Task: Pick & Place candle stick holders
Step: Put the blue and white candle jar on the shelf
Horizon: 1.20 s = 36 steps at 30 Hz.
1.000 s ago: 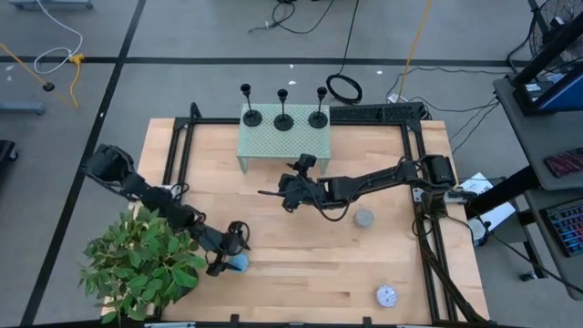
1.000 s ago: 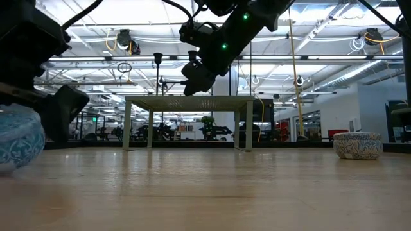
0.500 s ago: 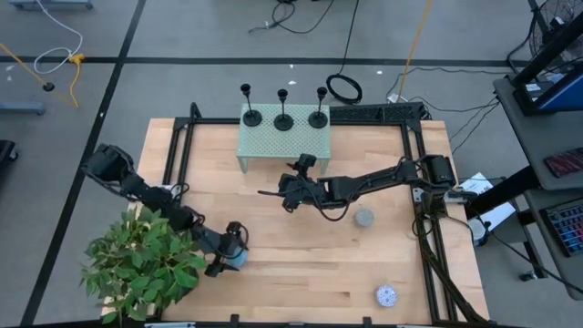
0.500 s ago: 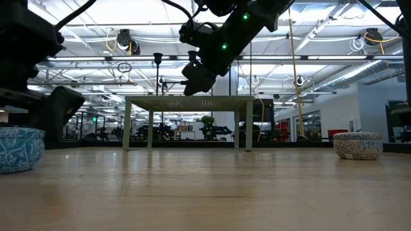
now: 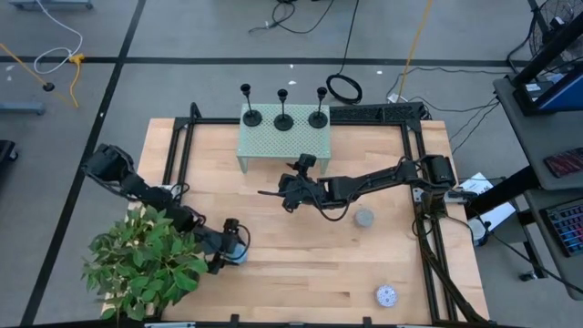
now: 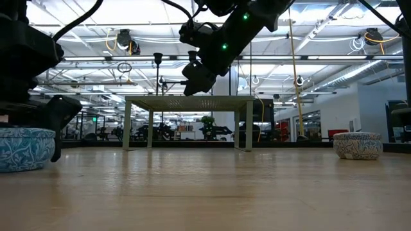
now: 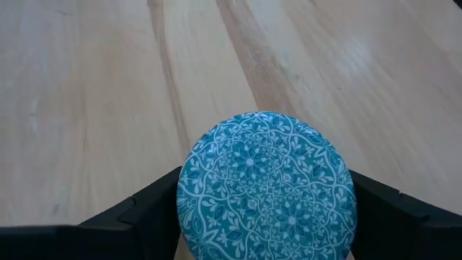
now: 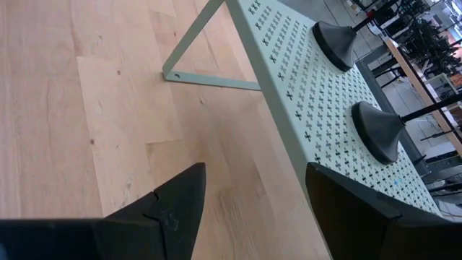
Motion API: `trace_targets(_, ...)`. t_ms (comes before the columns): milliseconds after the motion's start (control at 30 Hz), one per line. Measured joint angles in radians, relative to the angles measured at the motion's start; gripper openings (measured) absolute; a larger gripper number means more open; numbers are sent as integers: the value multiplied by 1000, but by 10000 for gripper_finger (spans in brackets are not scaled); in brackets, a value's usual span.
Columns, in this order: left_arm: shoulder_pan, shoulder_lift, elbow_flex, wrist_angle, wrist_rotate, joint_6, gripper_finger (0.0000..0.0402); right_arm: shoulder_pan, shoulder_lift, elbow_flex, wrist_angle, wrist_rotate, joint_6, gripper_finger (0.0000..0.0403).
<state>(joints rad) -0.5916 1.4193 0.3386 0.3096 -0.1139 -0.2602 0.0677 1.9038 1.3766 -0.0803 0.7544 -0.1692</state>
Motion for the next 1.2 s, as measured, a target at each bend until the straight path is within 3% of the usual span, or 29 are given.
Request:
trace_targets(100, 20, 0, 0, 2, -15, -12, 298, 0, 0, 0, 0, 0, 0, 233)
trace_targets(267, 72, 0, 0, 72, -170, -26, 298, 0, 0, 0, 0, 0, -1, 233)
trace_targets(467, 192, 0, 13, 178, -228, 71, 316, 13, -12, 0, -10, 19, -64, 233)
trace_targets(567, 272, 0, 42, 191, -229, 80, 308, 33, -50, 1, -33, 76, -86, 233)
trace_targets(800, 446, 0, 119, 186, -228, 152, 306, 105, -231, 0, -207, 350, -74, 233)
trace_targets(900, 492, 0, 173, 181, -228, 242, 319, 126, -319, 0, -285, 371, -7, 233)
trace_targets(1200, 632, 0, 435, -159, -226, 332, 302, 144, -518, 0, -509, 368, 210, 233)
